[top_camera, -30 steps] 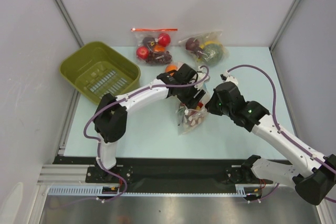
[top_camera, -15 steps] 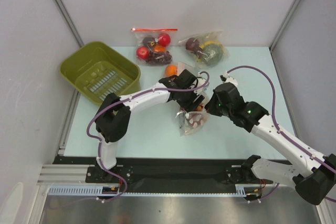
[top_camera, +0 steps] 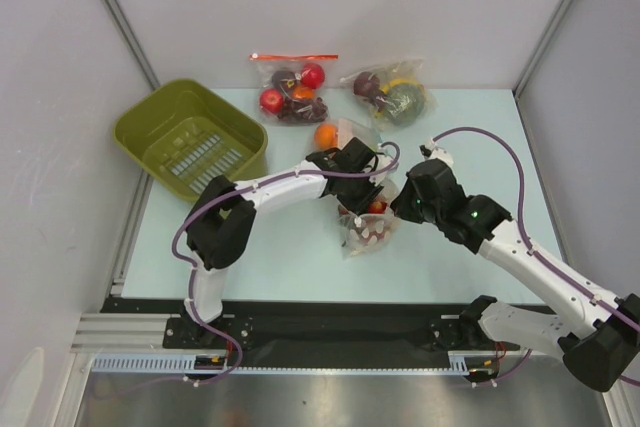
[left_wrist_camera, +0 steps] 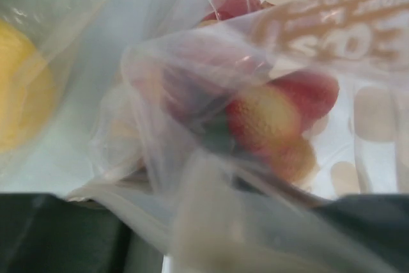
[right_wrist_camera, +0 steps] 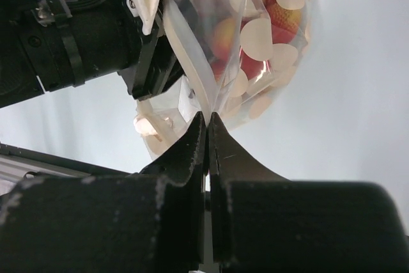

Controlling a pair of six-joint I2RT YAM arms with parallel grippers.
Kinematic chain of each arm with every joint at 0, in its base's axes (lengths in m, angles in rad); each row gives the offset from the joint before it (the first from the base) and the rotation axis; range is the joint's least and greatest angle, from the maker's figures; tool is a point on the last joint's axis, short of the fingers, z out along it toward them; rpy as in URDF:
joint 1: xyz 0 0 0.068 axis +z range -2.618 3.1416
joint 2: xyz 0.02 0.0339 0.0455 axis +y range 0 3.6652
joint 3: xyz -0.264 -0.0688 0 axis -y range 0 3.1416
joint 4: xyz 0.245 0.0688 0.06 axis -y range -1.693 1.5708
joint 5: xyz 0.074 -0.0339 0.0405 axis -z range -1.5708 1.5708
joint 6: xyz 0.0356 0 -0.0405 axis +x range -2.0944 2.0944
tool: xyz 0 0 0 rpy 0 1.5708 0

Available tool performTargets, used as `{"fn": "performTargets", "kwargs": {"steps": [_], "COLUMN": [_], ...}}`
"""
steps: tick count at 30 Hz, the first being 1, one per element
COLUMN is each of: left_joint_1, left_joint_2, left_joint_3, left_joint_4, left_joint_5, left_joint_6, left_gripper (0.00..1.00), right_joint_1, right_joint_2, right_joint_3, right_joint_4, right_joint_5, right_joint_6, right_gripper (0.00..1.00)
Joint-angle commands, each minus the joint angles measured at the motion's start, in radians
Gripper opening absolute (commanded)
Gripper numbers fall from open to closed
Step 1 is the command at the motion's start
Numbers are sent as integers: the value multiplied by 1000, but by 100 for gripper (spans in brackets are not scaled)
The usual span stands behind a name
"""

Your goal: Open the zip-top bag and remove the fake food

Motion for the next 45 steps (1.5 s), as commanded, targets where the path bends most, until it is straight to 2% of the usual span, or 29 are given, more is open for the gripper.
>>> {"fn": "performTargets", "kwargs": {"steps": [1, 5, 10, 22, 29, 34, 38, 40, 41, 44, 45], "left_joint_1": [5, 5, 5, 7, 7, 7, 14, 36, 46, 91, 98], "left_joint_2": [-12, -23, -70, -241, -313, -333, -370, -364, -360, -334, -324], "left_joint_3": [-30, -4, 10, 31, 4, 15, -38, -68, -79, -105, -111], "left_joint_4": [-8, -25, -27, -40, 38, 21, 75, 96, 104, 136, 142], "left_joint_5": [8, 65, 83, 120, 275, 303, 332, 340, 349, 390, 396], "left_joint_6": [1, -17, -34, -65, -91, -85, -83, -89, -92, -102, -102], "left_gripper": [32, 11, 0, 0, 0, 0, 0, 0, 0, 0, 0], "right_joint_1": [2, 2, -1, -9, -21, -29, -81, -146, -179, -307, -332], "right_joint_2": [-28, -28, -29, 17, 55, 90, 84, 63, 26, -43, -85], "right_joint_3": [-4, -4, -2, 35, 75, 93, 85, 58, 43, -32, -48], "right_joint_4": [13, 3, -15, -41, -50, -58, -43, -1, 19, 120, 135], "right_joint_5": [37, 45, 56, 65, 48, 44, -4, -65, -94, -243, -289], "right_joint_6": [17, 19, 16, -1, -13, -32, -39, -58, -70, -104, -111], "right_gripper": [0, 0, 0, 0, 0, 0, 0, 8, 27, 56, 59]}}
